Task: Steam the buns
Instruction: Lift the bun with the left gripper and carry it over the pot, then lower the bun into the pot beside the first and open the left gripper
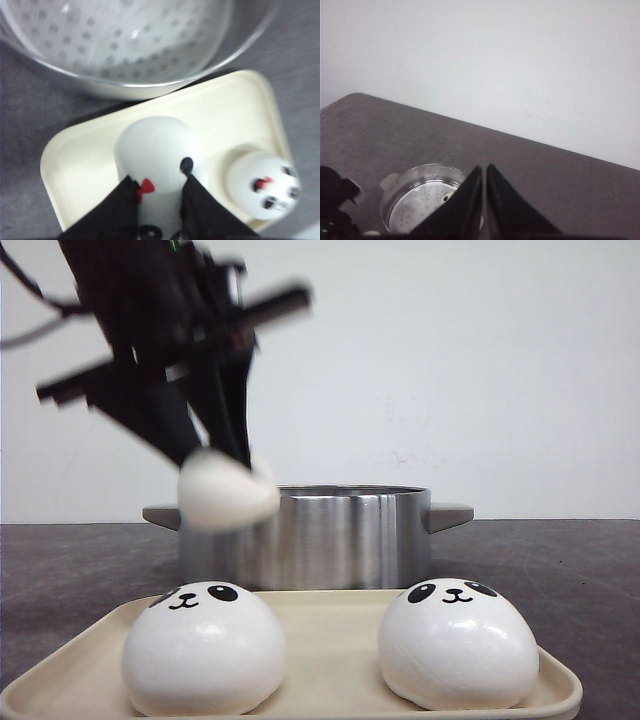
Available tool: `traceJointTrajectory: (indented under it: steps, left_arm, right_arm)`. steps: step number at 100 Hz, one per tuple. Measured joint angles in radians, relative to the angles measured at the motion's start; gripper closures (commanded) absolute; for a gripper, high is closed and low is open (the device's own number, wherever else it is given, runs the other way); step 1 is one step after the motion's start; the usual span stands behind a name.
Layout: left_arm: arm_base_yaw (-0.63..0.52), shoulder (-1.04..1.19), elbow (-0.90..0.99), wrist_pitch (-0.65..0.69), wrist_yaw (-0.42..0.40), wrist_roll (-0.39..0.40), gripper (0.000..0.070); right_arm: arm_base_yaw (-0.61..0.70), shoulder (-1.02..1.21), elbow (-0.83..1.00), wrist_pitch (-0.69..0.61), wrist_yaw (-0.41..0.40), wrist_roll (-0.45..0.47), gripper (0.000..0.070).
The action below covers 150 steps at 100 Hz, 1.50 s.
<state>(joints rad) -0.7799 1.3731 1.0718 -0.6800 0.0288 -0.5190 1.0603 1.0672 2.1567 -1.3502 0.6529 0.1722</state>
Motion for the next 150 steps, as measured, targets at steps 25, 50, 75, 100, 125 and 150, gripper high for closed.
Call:
traceJointTrajectory:
  steps: [25,50,75,100,125,150]
  left_arm:
    - [0.002,-0.159,0.013,0.06,-0.017,0.002,0.0697]
    - [0.08,0.001,0.283,-0.027,-0.005,0.084,0.0697]
    - [0.175,0.259,0.59,-0.105,-0.004,0.157,0.0697]
    - [0.25,0.504,0.756,-0.241,-0.004,0.164,0.0697]
    - [0.252,0.678,0.841,-0.301,-0.004,0.222,0.0697]
    - [0.253,0.725,0.851,-0.261,-0.004,0.24,0.0697]
  right_arm:
    - [0.0,-0.002,0.0,0.0,0.0,0.0,0.0693]
    - [0.0,-0.002,0.0,0.0,0.0,0.0,0.0693]
    - [0.0,-0.002,0.0,0.0,0.0,0.0,0.0693]
    - [0.0,-0.002,0.0,0.0,0.0,0.0,0.0693]
    - [0.0,-0.002,0.0,0.0,0.0,0.0,0.0693]
    - [0.0,-0.002,0.0,0.0,0.0,0.0,0.0693]
